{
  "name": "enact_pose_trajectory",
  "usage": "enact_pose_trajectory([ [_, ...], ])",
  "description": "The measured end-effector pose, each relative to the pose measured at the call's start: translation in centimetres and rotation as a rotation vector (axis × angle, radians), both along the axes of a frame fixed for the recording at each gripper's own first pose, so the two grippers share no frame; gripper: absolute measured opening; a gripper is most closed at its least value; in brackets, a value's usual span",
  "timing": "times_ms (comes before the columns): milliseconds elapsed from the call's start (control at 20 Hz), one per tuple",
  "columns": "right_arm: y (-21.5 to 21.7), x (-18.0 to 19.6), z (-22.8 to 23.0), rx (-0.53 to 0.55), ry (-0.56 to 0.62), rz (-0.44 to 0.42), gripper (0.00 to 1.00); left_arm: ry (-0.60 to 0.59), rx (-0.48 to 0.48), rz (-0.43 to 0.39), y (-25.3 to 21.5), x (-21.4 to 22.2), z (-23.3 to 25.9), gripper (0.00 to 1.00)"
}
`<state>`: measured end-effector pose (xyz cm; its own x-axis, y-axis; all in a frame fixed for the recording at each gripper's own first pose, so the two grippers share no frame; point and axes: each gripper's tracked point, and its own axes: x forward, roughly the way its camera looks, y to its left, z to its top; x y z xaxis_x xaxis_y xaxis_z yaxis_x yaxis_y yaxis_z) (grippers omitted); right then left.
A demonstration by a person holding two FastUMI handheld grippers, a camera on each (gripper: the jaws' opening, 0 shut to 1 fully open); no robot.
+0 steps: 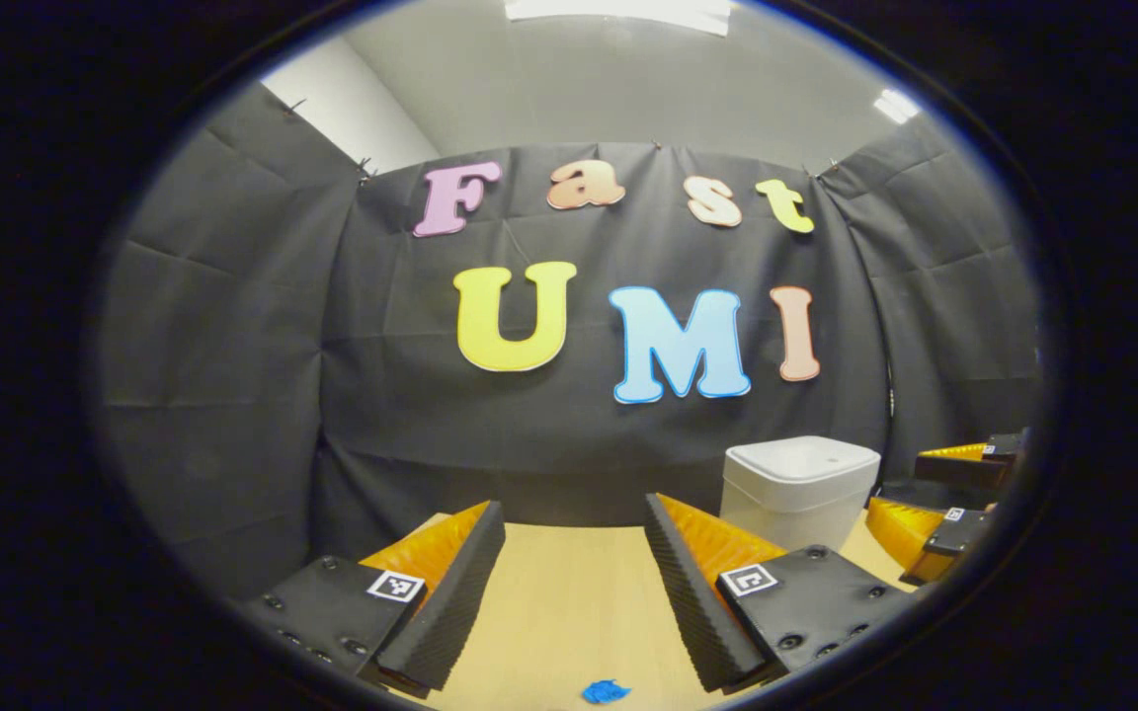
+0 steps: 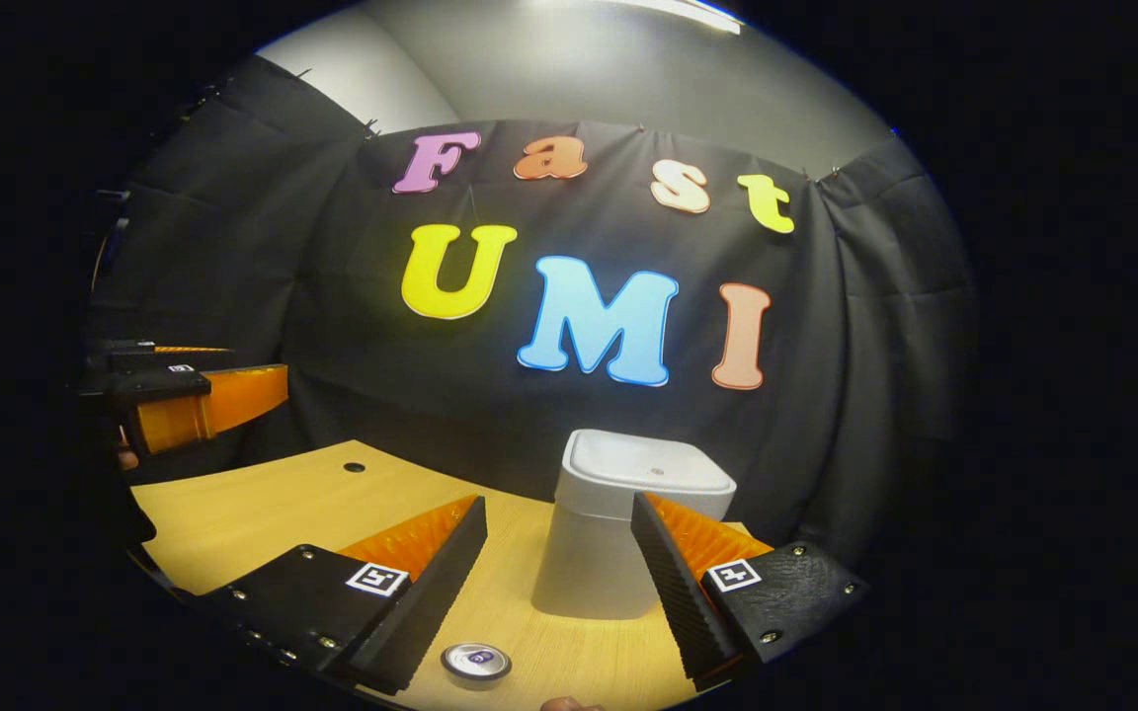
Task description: Press the lid of the desktop garbage bin to open it, pick up the crumpled paper on the desktop and throw it into the bin, then pick up the pop can on the desktop and drop it into the bin, and finally close the garbage bin lid.
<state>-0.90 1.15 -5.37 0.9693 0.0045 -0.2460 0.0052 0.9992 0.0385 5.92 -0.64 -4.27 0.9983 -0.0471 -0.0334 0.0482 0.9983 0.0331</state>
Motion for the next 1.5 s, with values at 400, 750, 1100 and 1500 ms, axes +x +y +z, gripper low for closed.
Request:
enact_pose_trajectory([
  [400, -1.0, 0.9, -2.9, 0.052, 0.102, -0.045, 0.94, 0.031, 0.015, -0.017, -0.7, 1.4, -1.6, 0.95],
  [750, -2.8, 3.5, -3.9, 0.066, 0.103, -0.068, 0.60, 0.028, 0.033, -0.018, -1.5, 2.7, -2.0, 0.95],
  [1100, -6.2, 6.8, -3.4, 0.046, 0.055, -0.142, 0.04, 0.038, 0.032, -0.014, -2.3, 4.0, -2.8, 0.95],
  [1500, -8.9, 11.6, -3.4, -0.004, 0.028, -0.139, 0.04, 0.053, 0.034, -0.003, -3.0, 5.4, -3.6, 0.95],
])
